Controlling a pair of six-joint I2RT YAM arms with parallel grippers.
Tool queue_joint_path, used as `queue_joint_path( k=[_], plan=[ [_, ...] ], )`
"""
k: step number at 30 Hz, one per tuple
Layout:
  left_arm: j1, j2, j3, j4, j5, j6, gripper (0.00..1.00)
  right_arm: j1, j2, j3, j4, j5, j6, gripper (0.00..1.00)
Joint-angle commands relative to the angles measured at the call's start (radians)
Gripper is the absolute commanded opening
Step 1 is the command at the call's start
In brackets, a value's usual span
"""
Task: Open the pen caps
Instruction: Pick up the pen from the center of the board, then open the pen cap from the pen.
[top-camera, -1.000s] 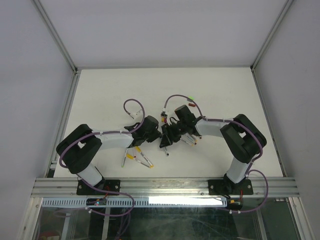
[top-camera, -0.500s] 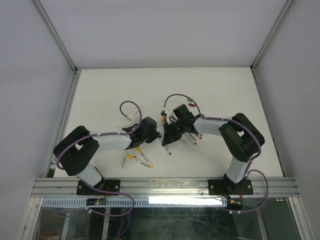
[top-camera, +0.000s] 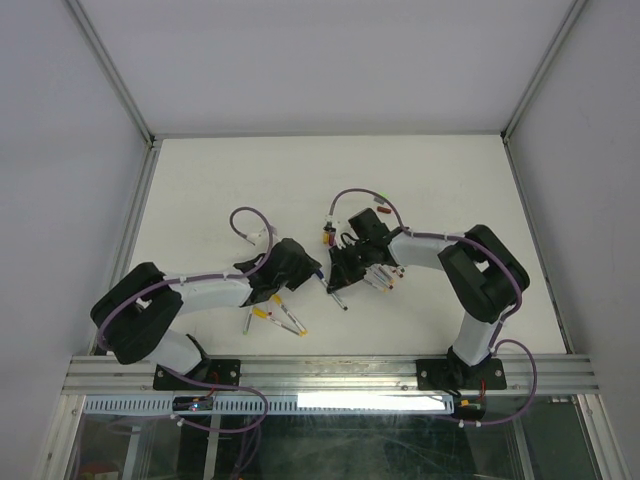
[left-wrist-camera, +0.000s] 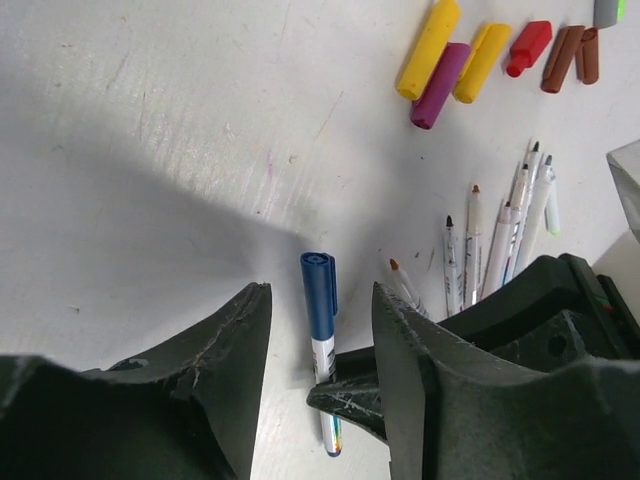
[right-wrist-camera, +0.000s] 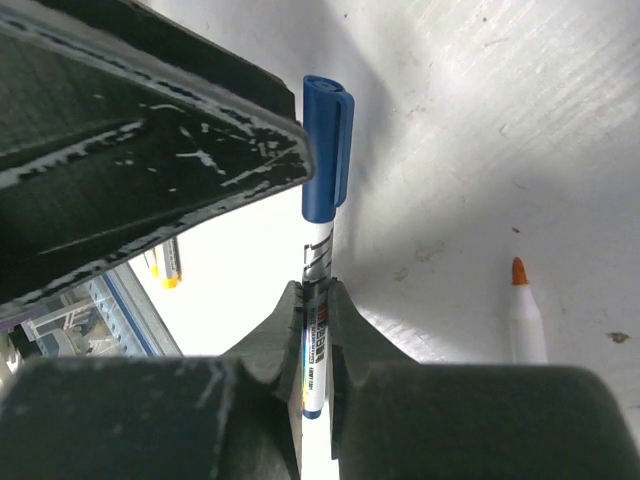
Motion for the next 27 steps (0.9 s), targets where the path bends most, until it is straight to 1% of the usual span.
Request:
queue_joint_path(
  k=[1,3,4,6,7,8,9,10,11,12,13,15,17,21,23,25,27],
  plan=[
    [-0.011,-0.087,-0.022,0.084,-0.012,0.013,0.46,-0.022,-0.011,0.027,0.002,-0.053,-0.019,0.0],
    [-0.011,-0.119,-0.043,0.113,-0.011,0.026,0.51,-0.028,-0.012,0.028,0.002,-0.066,-0.022,0.0],
    [-0.011,-0.14,-0.059,0.137,-0.011,0.036,0.55,-0.031,-0.013,0.028,0.001,-0.071,-0.023,0.0],
    [-0.012,-0.18,-0.093,0.186,-0.015,0.061,0.57,-0.034,-0.015,0.03,-0.002,-0.083,-0.027,0.0],
    [-0.012,-0.203,-0.109,0.201,-0.024,0.071,0.62,-0.037,-0.018,0.032,-0.002,-0.089,-0.029,0.0],
    [-0.011,-0.228,-0.124,0.215,-0.03,0.084,0.64,-0.038,-0.021,0.034,-0.003,-0.094,-0.034,0.0],
    [-0.01,-0.25,-0.138,0.231,-0.037,0.107,0.7,-0.04,-0.025,0.036,-0.006,-0.101,-0.039,0.0],
    [-0.01,-0.275,-0.153,0.246,-0.042,0.128,0.72,-0.043,-0.03,0.038,-0.008,-0.108,-0.041,0.0],
    [-0.01,-0.301,-0.167,0.262,-0.047,0.152,0.79,-0.045,-0.036,0.037,-0.008,-0.116,-0.042,0.0],
    [-0.009,-0.335,-0.184,0.297,-0.047,0.188,0.83,-0.049,-0.046,0.038,-0.008,-0.125,-0.043,0.0],
    [-0.009,-0.352,-0.202,0.317,-0.043,0.224,0.89,-0.052,-0.051,0.038,-0.008,-0.133,-0.044,0.0],
    [-0.007,-0.426,-0.247,0.415,-0.027,0.299,0.98,-0.062,-0.068,0.035,-0.003,-0.152,-0.042,0.0],
    [-0.003,-0.487,-0.336,0.568,0.018,0.398,0.99,-0.073,-0.08,0.033,0.001,-0.173,-0.042,0.0],
    [0.037,-0.572,-0.499,0.879,0.12,0.454,0.99,-0.091,-0.104,0.033,0.004,-0.217,-0.042,0.0],
    [0.088,-0.579,-0.532,0.963,0.211,0.443,0.99,-0.103,-0.122,0.032,0.006,-0.242,-0.042,0.0],
    [0.136,-0.572,-0.536,1.004,0.303,0.434,0.99,-0.115,-0.142,0.029,0.012,-0.277,-0.04,0.0],
    [0.167,-0.554,-0.535,1.05,0.362,0.408,0.99,-0.13,-0.167,0.024,0.022,-0.316,-0.034,0.0]
  ],
)
